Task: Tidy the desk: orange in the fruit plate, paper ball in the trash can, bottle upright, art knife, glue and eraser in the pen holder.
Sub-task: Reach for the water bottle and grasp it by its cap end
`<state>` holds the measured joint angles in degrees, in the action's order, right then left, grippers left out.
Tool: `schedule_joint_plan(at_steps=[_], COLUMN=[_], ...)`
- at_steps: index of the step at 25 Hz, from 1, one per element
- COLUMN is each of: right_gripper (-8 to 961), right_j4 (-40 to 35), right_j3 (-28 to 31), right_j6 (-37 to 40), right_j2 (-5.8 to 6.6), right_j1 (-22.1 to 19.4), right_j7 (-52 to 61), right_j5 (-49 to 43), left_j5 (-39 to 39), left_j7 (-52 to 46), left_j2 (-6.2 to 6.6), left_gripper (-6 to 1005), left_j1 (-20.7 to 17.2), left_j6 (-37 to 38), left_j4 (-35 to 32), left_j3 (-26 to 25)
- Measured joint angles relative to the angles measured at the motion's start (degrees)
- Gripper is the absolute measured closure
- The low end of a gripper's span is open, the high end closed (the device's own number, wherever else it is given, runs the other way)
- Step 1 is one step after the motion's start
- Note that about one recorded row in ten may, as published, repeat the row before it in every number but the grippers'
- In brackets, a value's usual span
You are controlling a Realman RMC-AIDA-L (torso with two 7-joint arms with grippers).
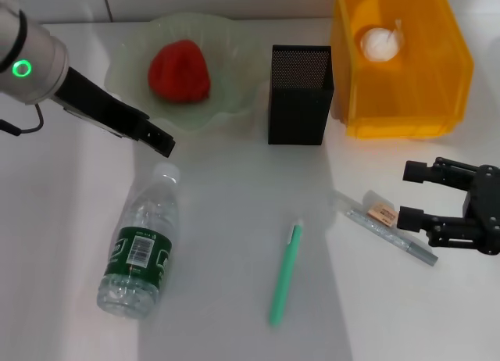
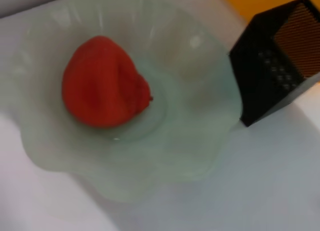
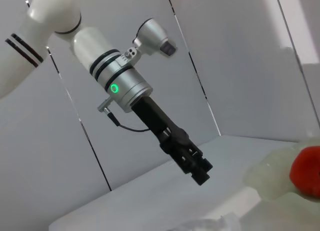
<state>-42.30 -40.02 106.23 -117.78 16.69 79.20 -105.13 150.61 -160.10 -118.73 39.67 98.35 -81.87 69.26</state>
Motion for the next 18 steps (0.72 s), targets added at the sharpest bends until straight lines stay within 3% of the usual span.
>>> schedule_joint_plan(at_steps=[5, 11, 18], right_gripper=[101, 101, 101], right_j4=[1.0, 3.9, 6.3], right_j3=[0.0, 0.2, -0.2], right_j6=[-0.2, -0.6, -2.2], right_j2=[-0.66, -0.70, -0.70], right_j1=[0.0, 0.4, 0.7], right_j7=[-2.0, -4.4, -5.7], right_j5=[-1.1, -1.2, -1.2], left_j5=[1.5, -1.2, -2.4], left_j7=[-4.5, -4.7, -4.7], left_j2=[-0.29, -0.37, -0.36], left_gripper=[158, 158, 159], left_j1=[1.0, 1.2, 1.3], left_j6=[-3.9, -9.5, -13.8], left_j4=[3.6, 13.5, 18.7], left_j3=[1.2, 1.4, 1.8])
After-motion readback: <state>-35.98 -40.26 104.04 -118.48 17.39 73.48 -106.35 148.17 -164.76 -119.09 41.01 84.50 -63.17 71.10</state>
